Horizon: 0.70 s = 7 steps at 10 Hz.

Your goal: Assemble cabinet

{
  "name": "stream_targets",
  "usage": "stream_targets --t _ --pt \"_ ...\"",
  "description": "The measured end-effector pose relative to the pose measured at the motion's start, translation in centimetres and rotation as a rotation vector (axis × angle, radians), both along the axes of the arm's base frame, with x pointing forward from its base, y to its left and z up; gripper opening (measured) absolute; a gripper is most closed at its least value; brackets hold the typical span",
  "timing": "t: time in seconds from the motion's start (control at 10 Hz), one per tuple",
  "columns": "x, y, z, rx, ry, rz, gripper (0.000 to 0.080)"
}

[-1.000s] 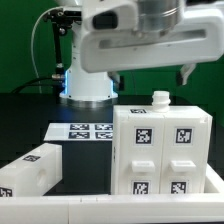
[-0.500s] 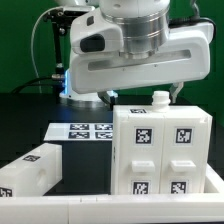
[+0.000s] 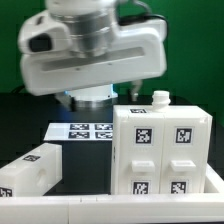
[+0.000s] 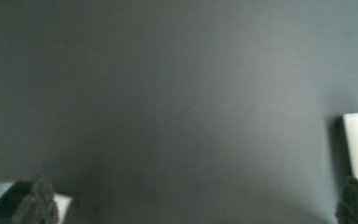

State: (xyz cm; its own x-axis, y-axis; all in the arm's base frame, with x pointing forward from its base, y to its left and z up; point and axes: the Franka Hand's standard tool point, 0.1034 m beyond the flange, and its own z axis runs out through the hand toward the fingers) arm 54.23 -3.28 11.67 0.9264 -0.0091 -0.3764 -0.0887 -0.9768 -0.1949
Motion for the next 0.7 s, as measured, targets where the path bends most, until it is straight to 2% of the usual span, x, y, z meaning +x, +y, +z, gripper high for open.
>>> stream_targets --t 0.2,0.4,0.6,0.7 --pt "0.0 0.3 -0.1 0.0 0.001 0.005 0.0797" --pt "0.1 0.0 -0.2 -0.01 -0.004 -0.01 0.0797" --pt "1.5 -1.9 -0.5 -0.079 -0.095 -0.046 0.0797" --pt "2.0 -2.7 -0.8 -0.088 -0.183 -0.051 0.0797"
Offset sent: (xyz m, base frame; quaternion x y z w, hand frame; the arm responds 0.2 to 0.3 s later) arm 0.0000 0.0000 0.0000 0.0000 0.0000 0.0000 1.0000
